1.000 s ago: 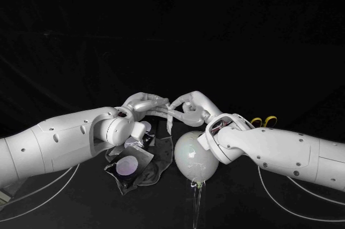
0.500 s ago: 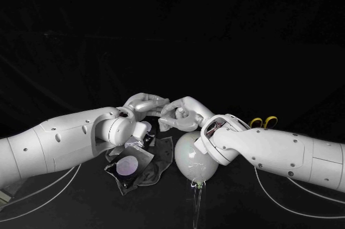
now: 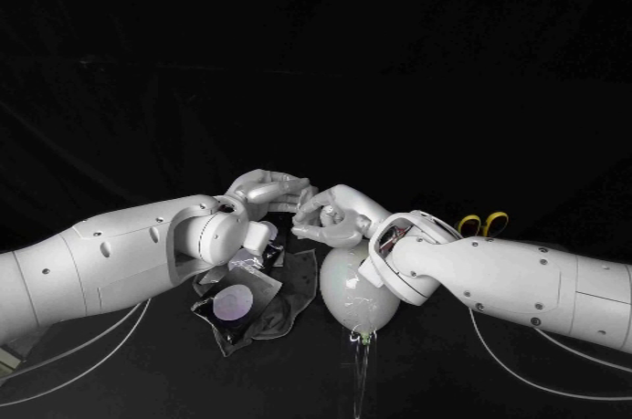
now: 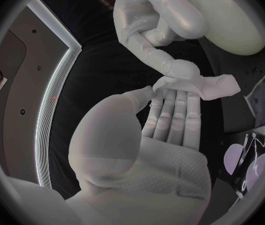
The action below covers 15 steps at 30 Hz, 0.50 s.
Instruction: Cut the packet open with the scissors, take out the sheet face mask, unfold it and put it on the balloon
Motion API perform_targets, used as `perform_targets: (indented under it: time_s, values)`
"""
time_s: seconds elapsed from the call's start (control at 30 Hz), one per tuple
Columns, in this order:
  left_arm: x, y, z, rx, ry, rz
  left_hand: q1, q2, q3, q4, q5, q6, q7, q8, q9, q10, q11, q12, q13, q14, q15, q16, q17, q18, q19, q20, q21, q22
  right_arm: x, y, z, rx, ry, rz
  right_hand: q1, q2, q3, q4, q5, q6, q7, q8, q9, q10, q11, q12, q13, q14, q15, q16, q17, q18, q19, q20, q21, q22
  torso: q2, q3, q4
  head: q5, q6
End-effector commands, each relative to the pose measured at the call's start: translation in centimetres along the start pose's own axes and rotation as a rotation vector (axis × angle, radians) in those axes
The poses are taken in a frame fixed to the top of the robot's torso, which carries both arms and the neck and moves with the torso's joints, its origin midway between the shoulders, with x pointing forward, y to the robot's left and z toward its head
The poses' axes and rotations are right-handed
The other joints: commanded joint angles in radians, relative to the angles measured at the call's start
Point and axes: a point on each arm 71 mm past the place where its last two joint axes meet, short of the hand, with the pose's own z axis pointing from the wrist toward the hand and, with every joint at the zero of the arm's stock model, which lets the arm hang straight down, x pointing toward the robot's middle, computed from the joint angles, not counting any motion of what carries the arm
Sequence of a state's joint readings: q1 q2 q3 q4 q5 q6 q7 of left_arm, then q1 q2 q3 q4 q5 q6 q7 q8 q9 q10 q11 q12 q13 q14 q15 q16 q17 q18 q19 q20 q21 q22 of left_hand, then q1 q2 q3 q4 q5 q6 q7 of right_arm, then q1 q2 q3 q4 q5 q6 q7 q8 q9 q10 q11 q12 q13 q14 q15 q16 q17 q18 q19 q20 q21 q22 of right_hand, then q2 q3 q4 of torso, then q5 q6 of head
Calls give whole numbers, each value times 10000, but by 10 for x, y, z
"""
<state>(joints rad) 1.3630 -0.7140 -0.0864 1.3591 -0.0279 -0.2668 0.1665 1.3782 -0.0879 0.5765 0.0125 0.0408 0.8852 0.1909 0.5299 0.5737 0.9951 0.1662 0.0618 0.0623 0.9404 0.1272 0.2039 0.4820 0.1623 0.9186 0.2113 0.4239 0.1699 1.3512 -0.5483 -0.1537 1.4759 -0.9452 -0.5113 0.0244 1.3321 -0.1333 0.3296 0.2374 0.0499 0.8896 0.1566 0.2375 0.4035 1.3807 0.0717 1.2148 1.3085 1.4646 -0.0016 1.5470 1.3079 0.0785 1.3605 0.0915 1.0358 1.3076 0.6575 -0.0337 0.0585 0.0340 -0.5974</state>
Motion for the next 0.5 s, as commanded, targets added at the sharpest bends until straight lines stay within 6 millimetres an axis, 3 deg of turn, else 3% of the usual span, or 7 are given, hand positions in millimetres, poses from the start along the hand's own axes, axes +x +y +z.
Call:
perform_targets:
  time_s: [0.03,0.47,0.5]
  values:
    - [-1,-3,0,227,156,-404,136,7,13,73,48,-27,59,45,7,-50,18,26,13,109,3,-46,-30,189,74,57,-93,-37,-4,1,-5,-351,-307,-164,269,94,13,-79,-19,158,-37,-31,-6,41,-24,198,333,894,32,59,2203,87,135,59,274,1395,6,4,1,13,-8]
    - [-11,-4,-4,344,566,-801,162,53,14,106,48,-120,74,89,70,14,13,31,13,308,-24,-122,-157,202,247,44,-273,-187,-22,-2,-36,-828,-752,93,1014,384,322,-478,-11,667,-214,84,29,165,-190,382,417,965,-96,132,2368,70,318,43,623,1492,-3,11,-16,48,-14]
    - [-12,-4,-5,371,652,-836,312,221,208,62,57,-211,122,71,81,27,16,28,7,348,-59,-159,-206,217,303,0,-296,-213,-25,-4,-38,-822,-833,66,1074,404,361,-522,-9,691,-226,87,29,174,-202,395,423,971,-106,138,2385,66,331,35,649,1499,-6,13,-14,48,-16]
